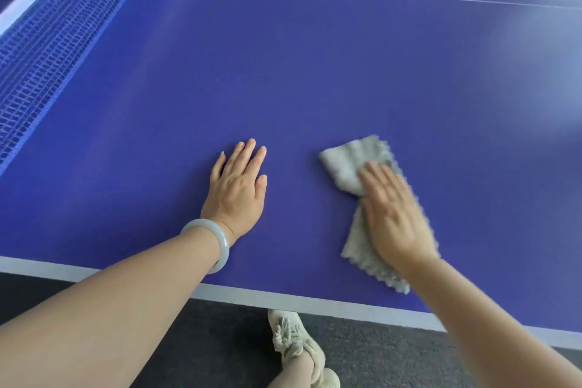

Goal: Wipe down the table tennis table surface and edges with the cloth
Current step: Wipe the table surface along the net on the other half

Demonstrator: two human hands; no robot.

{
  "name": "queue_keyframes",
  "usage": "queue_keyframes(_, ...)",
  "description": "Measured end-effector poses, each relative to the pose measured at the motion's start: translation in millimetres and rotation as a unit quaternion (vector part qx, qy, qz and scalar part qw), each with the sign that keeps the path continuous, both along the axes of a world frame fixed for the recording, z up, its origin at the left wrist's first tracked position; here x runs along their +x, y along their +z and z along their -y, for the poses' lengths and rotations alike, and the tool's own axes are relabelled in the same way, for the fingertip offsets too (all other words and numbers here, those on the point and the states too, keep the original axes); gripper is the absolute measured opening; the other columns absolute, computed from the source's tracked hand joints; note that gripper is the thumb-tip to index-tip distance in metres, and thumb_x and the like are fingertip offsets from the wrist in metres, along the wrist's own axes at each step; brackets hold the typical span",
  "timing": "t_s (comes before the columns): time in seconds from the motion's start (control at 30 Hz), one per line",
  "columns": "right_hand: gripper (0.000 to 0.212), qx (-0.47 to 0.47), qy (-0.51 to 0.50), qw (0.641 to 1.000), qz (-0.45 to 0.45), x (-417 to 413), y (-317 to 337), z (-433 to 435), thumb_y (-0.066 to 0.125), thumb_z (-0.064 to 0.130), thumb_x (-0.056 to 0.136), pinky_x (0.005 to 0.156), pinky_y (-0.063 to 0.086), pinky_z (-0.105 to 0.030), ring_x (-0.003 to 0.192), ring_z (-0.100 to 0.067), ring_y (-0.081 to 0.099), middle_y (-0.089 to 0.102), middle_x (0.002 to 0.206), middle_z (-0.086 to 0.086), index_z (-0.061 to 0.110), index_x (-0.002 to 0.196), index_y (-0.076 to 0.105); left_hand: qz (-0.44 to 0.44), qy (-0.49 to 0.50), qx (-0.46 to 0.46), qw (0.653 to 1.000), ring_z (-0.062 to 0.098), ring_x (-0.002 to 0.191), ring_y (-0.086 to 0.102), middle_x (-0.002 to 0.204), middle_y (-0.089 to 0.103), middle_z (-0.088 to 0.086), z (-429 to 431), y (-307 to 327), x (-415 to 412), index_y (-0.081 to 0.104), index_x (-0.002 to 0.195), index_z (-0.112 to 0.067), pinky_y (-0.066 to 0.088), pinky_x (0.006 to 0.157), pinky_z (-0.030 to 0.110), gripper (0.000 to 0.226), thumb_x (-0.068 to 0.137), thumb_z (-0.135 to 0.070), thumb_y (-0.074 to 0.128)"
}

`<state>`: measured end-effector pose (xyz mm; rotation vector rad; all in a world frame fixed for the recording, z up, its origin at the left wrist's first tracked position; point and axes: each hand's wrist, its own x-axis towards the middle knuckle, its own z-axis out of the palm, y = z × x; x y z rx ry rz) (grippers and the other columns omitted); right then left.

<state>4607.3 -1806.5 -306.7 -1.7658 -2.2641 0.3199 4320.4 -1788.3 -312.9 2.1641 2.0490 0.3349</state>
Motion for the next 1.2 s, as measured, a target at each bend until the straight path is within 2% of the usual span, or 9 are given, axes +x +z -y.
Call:
queue_keyframes(0.17,0.055,-0.015,-0.206,0.978,-0.034,-65,-5,17,0.02,0.015,0.104,0.124,-0.004,-0.038,0.153,-0.02,-0.006,0.003,0.166,-0.006,0.011,0.158,0.012,-0.004,0.002,-0.005,1.0,0.013,0.152,0.007,0.164,0.013,-0.003,1,-2,-1,0.023,0.156,-0.022,0.002,0.124,0.039,0.053,0.104,-0.03,0.03)
queue_keyframes(0.43,0.058,-0.03,0.052,0.997,-0.044,-146,-7,48,0.016,0.022,0.101,0.125,0.003,-0.04,0.153,-0.02,-0.004,0.005,0.165,-0.007,0.008,0.157,0.013,0.028,-0.001,-0.001,1.0,0.012,0.151,0.009,0.163,0.018,-0.001,0,1,-1,0.03,0.154,-0.019,0.003,0.123,0.039,0.048,0.106,-0.021,0.034)
queue_keyframes(0.53,0.054,-0.007,0.15,0.988,-0.027,-105,-6,9,0.033,0.032,0.102,0.125,0.012,-0.038,0.151,-0.02,0.02,0.03,0.16,-0.006,0.01,0.152,0.036,0.05,-0.004,0.002,0.999,0.013,0.151,0.011,0.163,0.02,-0.001,0,3,-1,0.033,0.152,-0.017,0.002,0.123,0.038,0.05,0.103,-0.021,0.025)
queue_keyframes(0.6,0.054,0.02,0.092,0.996,-0.006,-76,-6,-19,0.037,0.035,0.1,0.124,0.015,-0.038,0.148,-0.022,0.028,0.037,0.156,-0.008,0.01,0.148,0.044,0.056,-0.013,0.007,0.998,0.013,0.151,0.012,0.163,0.02,-0.001,-1,1,-3,0.033,0.152,-0.017,0.002,0.123,0.039,0.049,0.103,-0.02,0.026)
queue_keyframes(0.77,0.066,-0.019,-0.151,0.988,-0.012,-102,-7,-14,0.034,0.043,0.101,0.124,-0.004,-0.032,0.153,-0.014,-0.001,0.009,0.166,-0.001,0.016,0.158,0.016,0.101,-0.008,0.014,0.995,0.012,0.151,0.013,0.162,0.023,-0.002,-1,-1,-5,0.037,0.151,-0.016,0.003,0.123,0.038,0.046,0.105,-0.017,0.029)
queue_keyframes(0.87,0.069,-0.014,-0.091,0.995,-0.028,-171,-3,24,0.031,0.044,0.102,0.124,-0.006,-0.035,0.153,-0.017,-0.009,0.001,0.166,-0.004,0.012,0.159,0.007,0.221,0.004,0.018,0.975,0.01,0.147,0.023,0.155,0.038,0.0,2,6,-8,0.043,0.147,-0.012,0.008,0.122,0.032,0.043,0.106,-0.013,0.03)
queue_keyframes(1.0,0.056,-0.1,0.038,0.985,-0.134,-217,3,44,0.03,0.032,0.105,0.123,-0.008,-0.032,0.152,-0.008,-0.009,0.004,0.166,0.006,0.02,0.158,0.015,0.503,0.136,-0.003,0.854,0.0,0.13,0.044,0.143,0.052,-0.009,13,25,-31,0.05,0.141,-0.02,0.033,0.108,0.013,0.038,0.105,-0.017,0.037)
queue_keyframes(1.1,0.044,-0.172,-0.068,0.925,-0.332,-187,20,18,0.039,0.014,0.103,0.122,0.018,-0.029,0.147,-0.007,0.025,0.035,0.157,0.01,0.024,0.146,0.046,0.394,0.173,0.107,0.896,0.015,0.122,0.052,0.129,0.059,0.002,31,36,-55,0.057,0.128,-0.008,0.039,0.105,0.026,0.035,0.098,-0.001,0.042)
queue_keyframes(1.2,0.052,-0.076,-0.171,0.963,-0.195,-150,20,-7,0.032,-0.002,0.098,0.119,0.019,-0.027,0.149,-0.014,0.023,0.032,0.159,0.002,0.013,0.146,0.044,0.18,0.071,0.13,0.972,0.031,0.091,0.053,0.095,0.057,0.011,64,34,-49,0.06,0.094,-0.004,0.044,0.083,0.041,0.02,0.082,0.008,0.05)
